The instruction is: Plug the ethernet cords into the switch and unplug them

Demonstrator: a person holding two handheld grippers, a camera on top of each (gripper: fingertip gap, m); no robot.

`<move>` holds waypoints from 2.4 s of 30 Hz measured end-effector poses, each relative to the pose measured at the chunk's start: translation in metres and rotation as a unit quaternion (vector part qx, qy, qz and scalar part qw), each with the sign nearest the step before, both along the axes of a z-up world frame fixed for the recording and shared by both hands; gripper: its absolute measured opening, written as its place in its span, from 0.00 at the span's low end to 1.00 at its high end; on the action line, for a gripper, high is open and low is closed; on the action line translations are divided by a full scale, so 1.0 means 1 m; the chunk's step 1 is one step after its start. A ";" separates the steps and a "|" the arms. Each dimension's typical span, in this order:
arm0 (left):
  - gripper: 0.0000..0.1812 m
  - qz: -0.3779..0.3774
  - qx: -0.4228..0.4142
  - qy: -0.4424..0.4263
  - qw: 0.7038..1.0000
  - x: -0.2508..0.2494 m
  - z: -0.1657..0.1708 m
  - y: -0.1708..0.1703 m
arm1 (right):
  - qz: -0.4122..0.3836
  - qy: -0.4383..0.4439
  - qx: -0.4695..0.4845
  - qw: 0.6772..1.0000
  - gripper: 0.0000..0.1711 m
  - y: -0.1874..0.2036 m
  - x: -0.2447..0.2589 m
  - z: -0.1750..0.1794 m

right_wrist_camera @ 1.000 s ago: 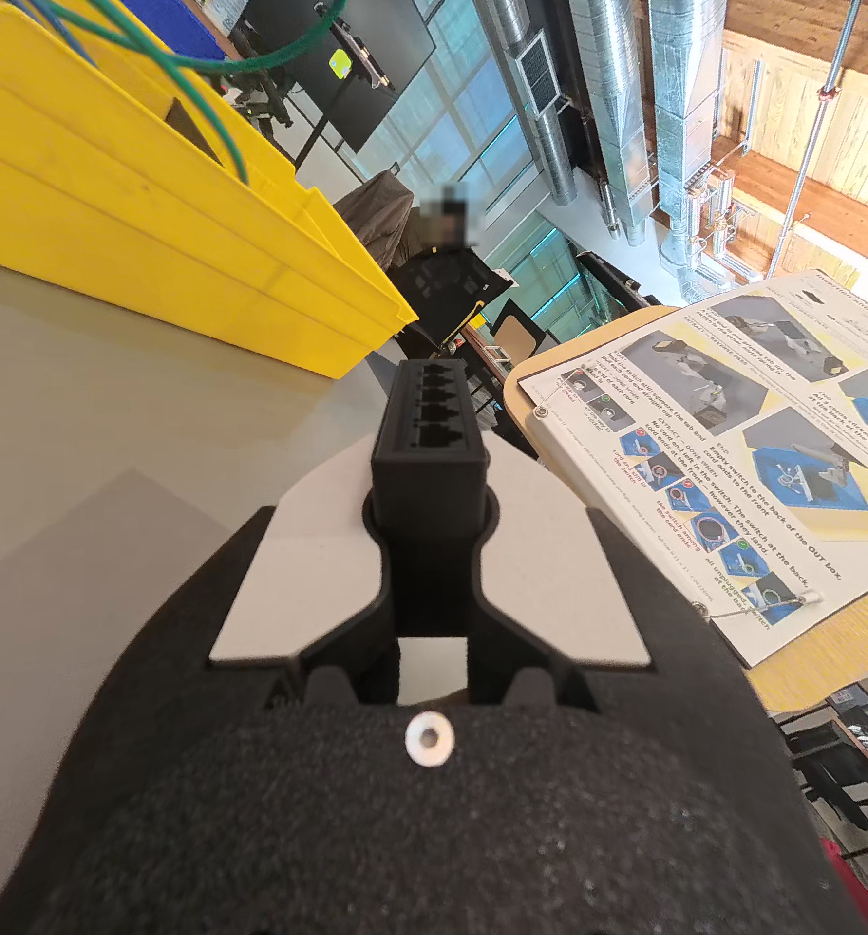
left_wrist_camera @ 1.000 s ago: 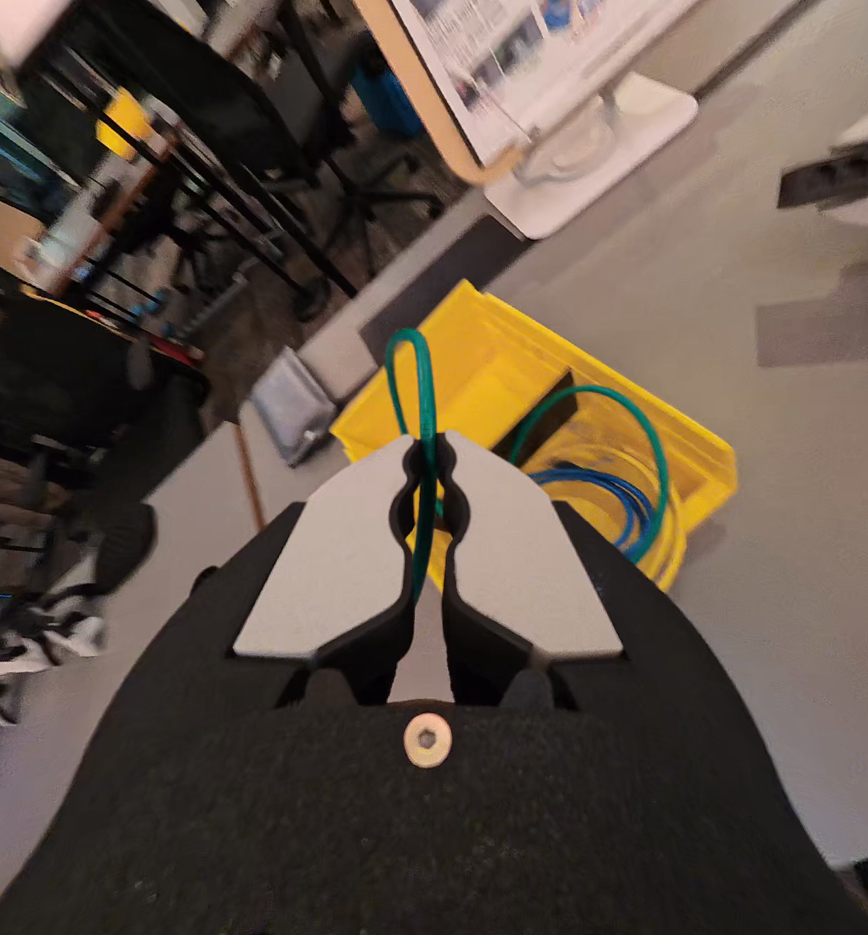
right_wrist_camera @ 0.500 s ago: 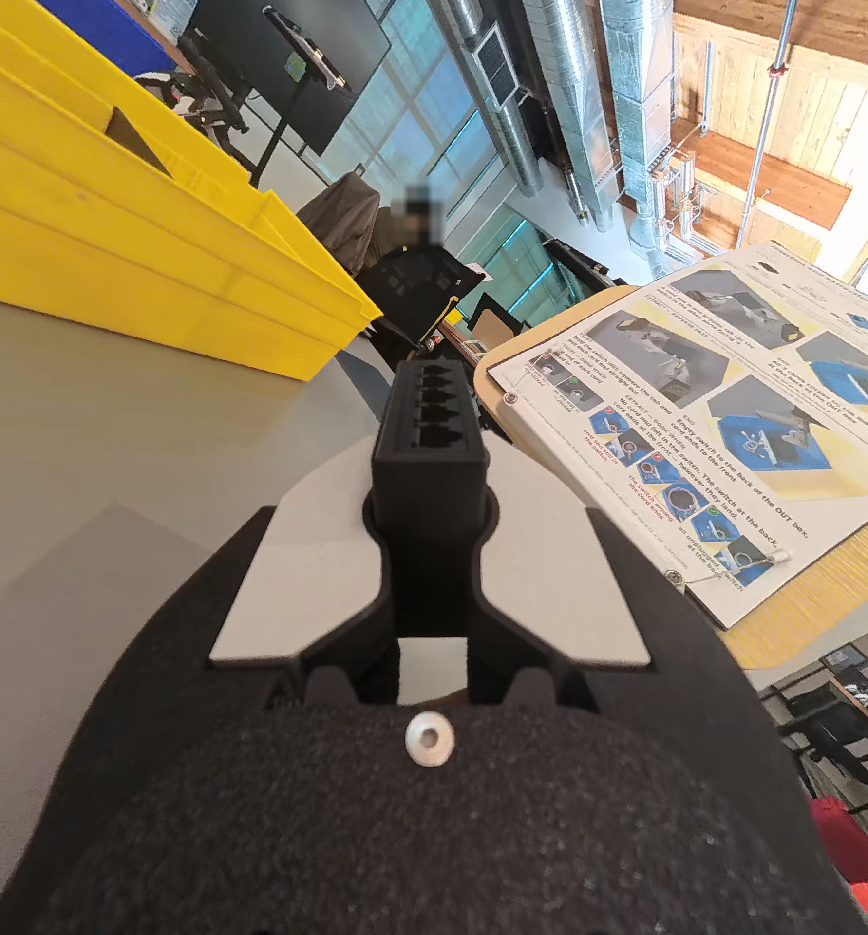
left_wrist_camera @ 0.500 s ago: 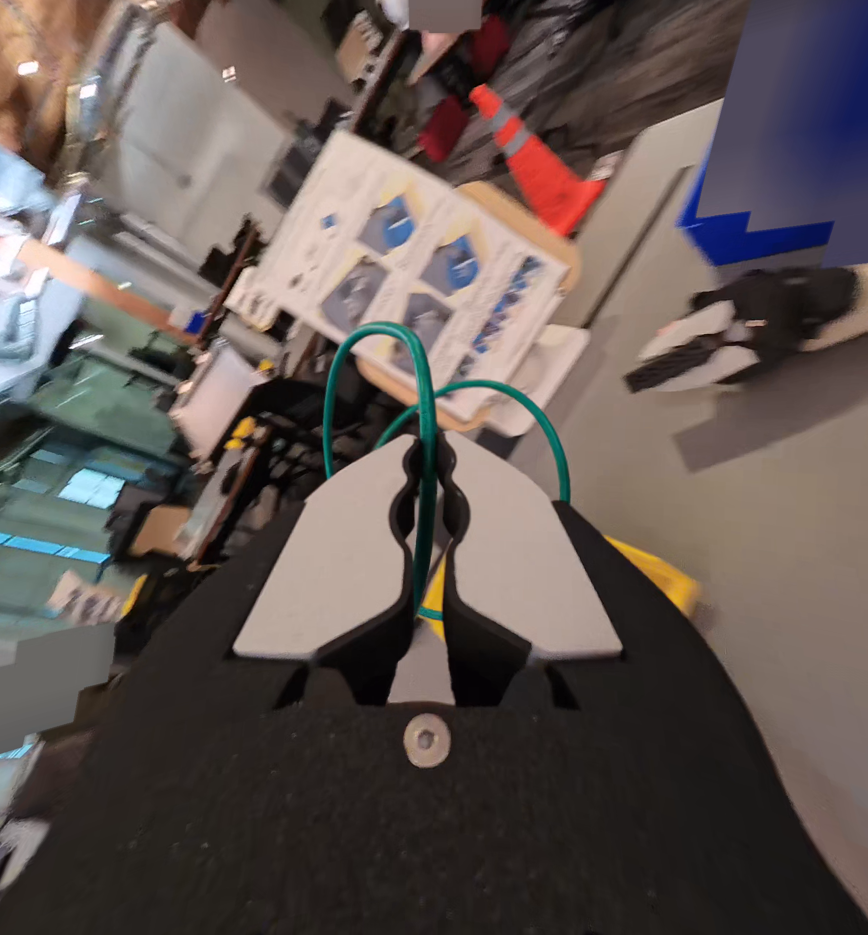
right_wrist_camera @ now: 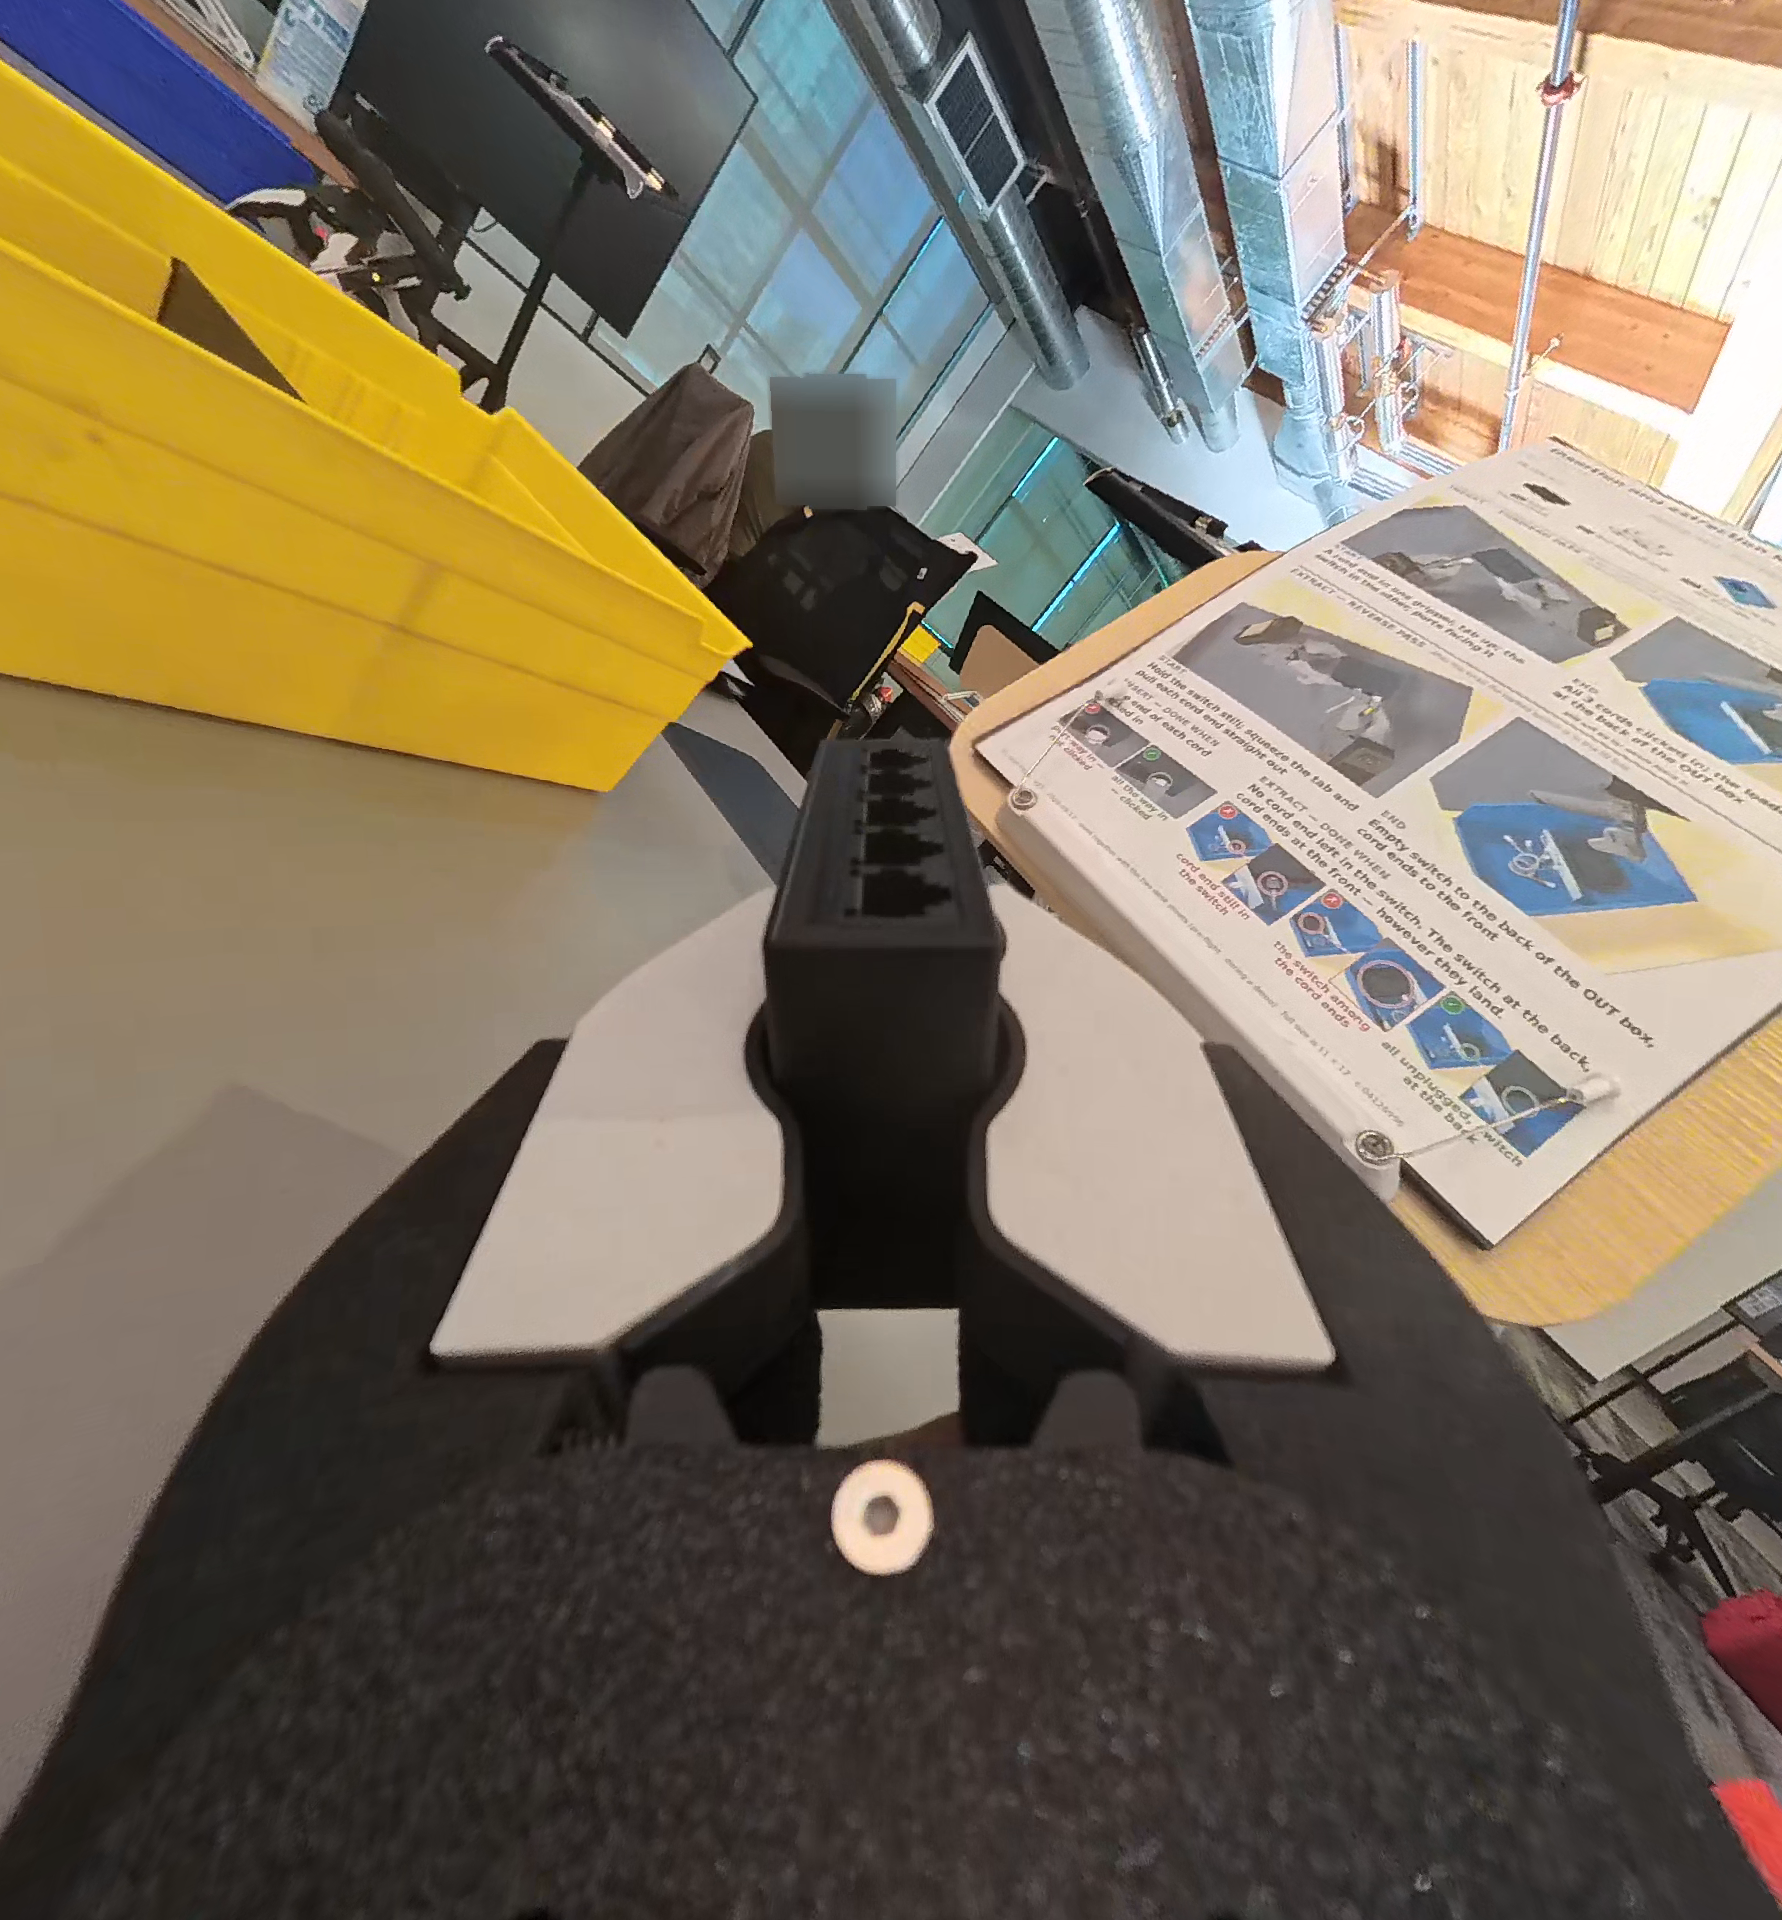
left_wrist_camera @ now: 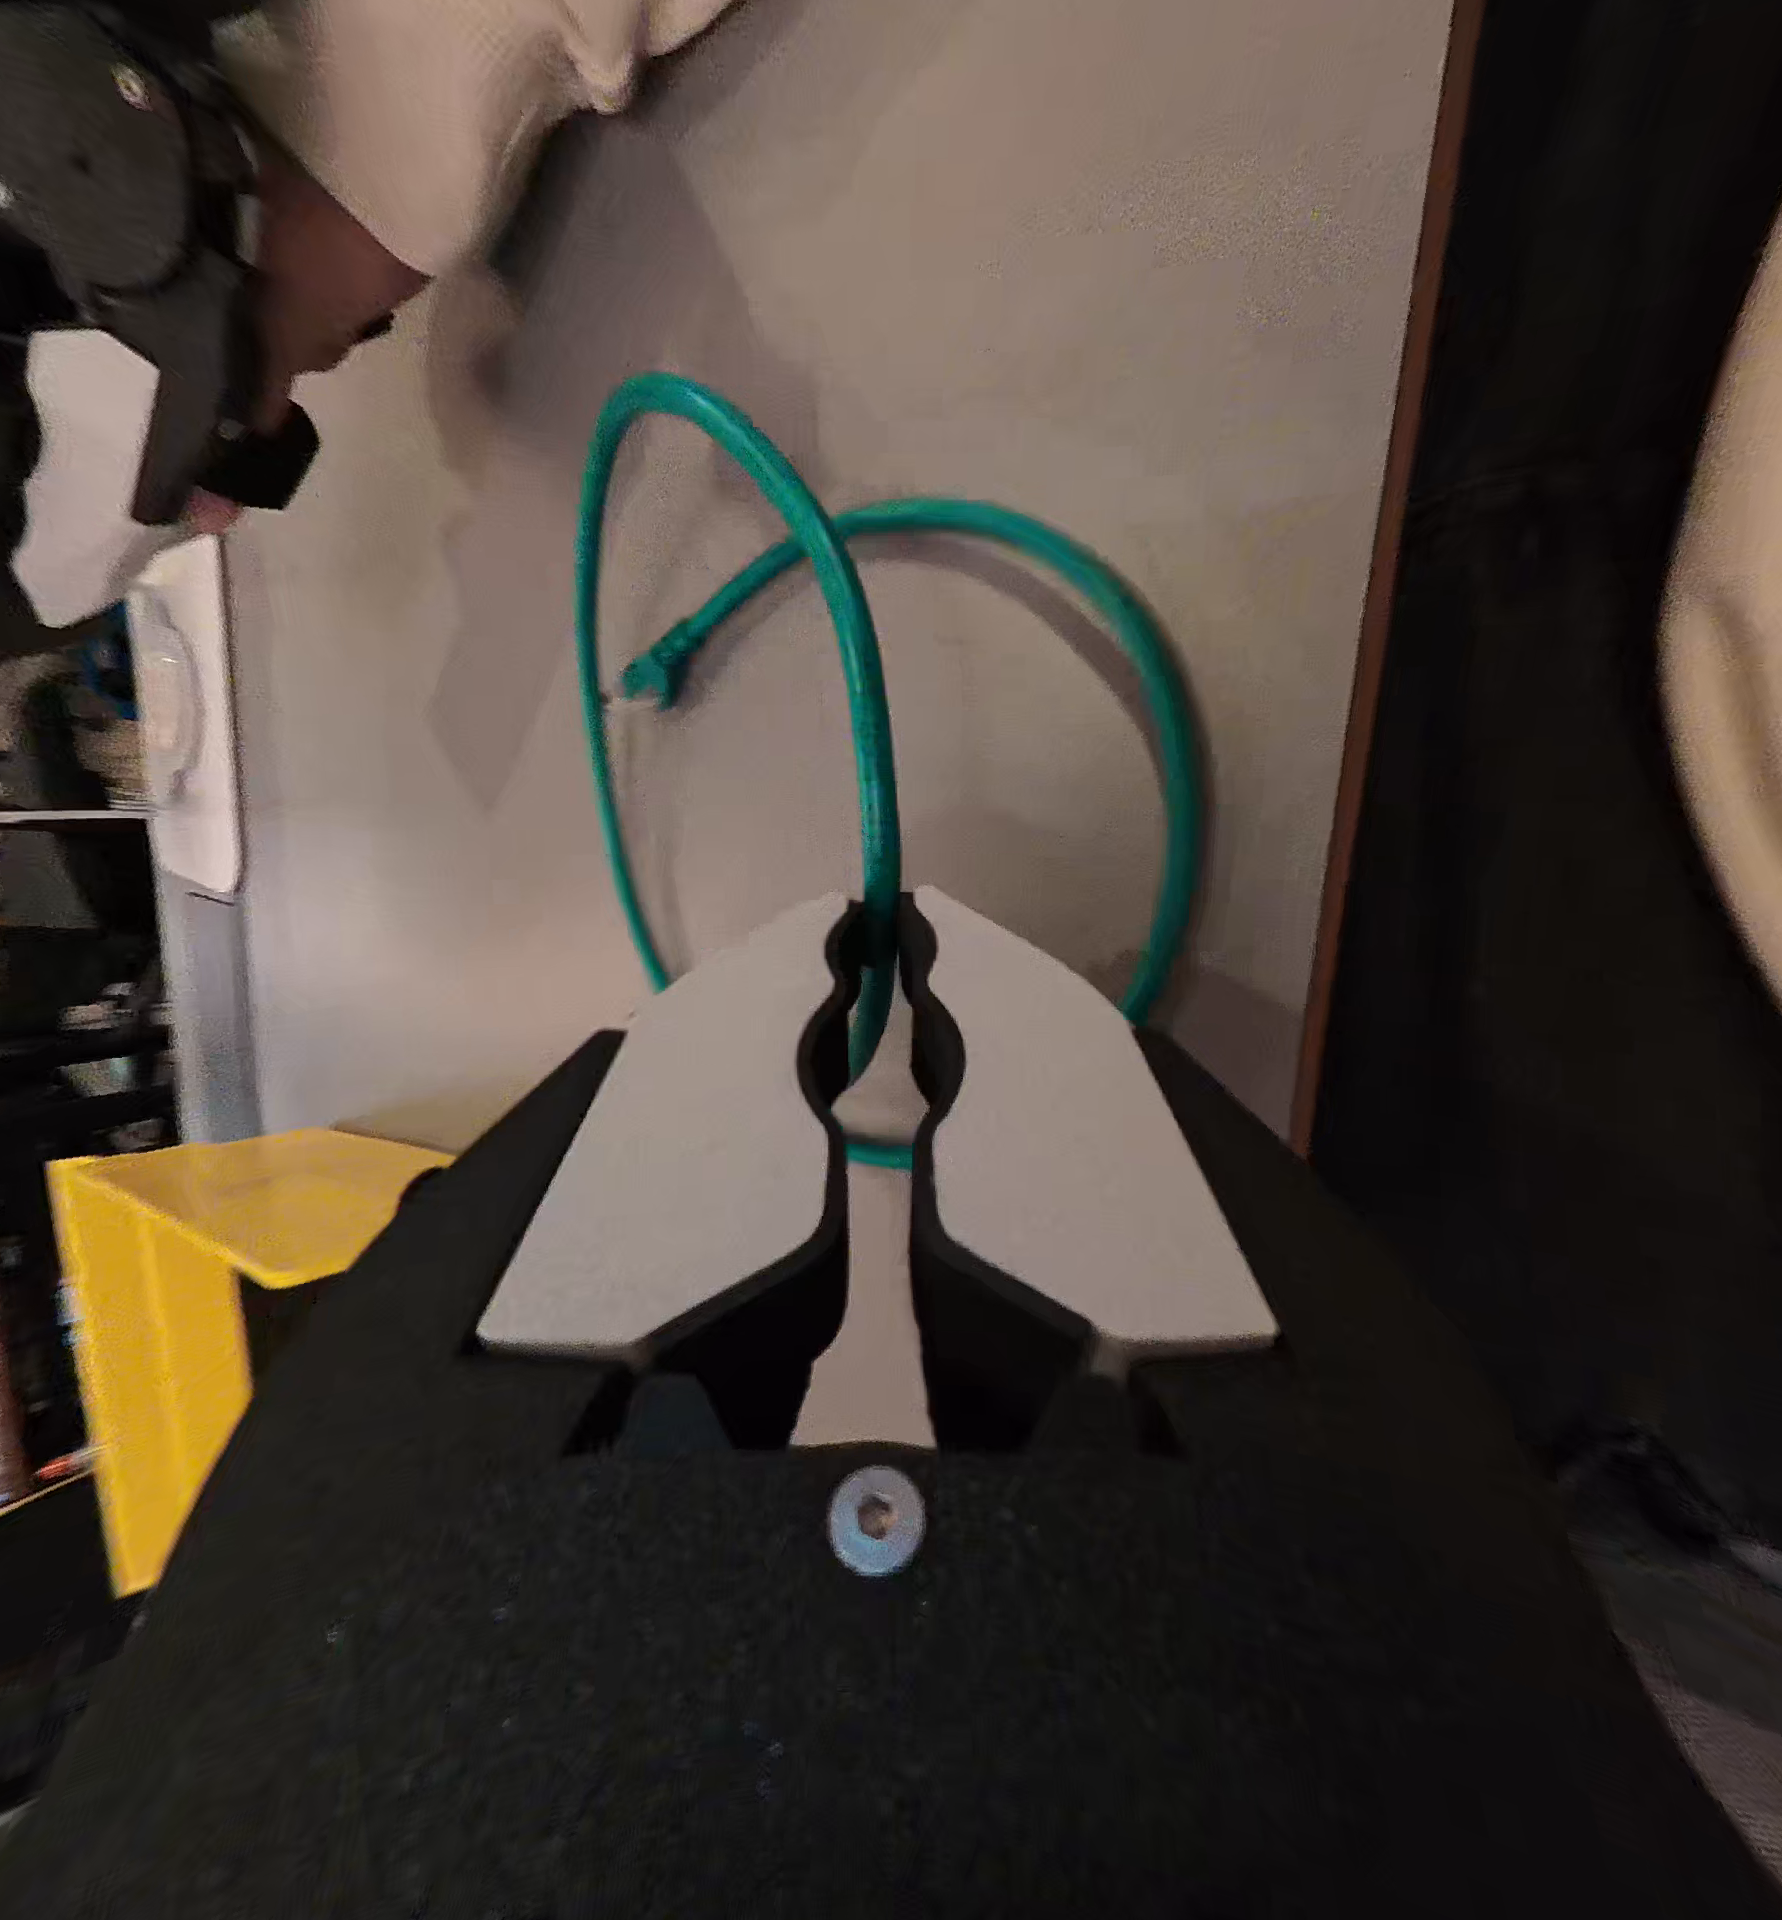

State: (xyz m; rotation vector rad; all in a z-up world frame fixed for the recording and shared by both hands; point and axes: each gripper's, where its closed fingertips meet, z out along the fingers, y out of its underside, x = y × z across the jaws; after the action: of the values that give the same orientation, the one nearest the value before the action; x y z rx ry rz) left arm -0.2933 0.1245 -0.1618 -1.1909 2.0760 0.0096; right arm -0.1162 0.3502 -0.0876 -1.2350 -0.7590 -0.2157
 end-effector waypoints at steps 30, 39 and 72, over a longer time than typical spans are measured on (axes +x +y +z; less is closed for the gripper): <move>0.20 0.476 -0.319 -0.232 0.786 -0.015 -0.046 0.113 | 0.016 -0.008 -0.013 1.000 0.18 0.000 -0.007 -0.005; 0.06 0.422 -0.295 -0.256 0.818 -0.009 -0.031 0.108 | 0.020 -0.009 -0.016 1.000 0.18 0.000 -0.008 -0.006; 0.06 0.246 -0.262 0.157 0.920 0.104 0.059 0.166 | 0.013 -0.146 0.025 0.989 0.18 -0.007 -0.036 -0.027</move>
State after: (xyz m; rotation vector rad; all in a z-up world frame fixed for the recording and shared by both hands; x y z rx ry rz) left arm -0.1897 0.2907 -0.1029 -2.1452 2.0455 -0.1356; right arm -0.1526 0.3428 -0.1142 -1.1588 -1.0158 -0.3980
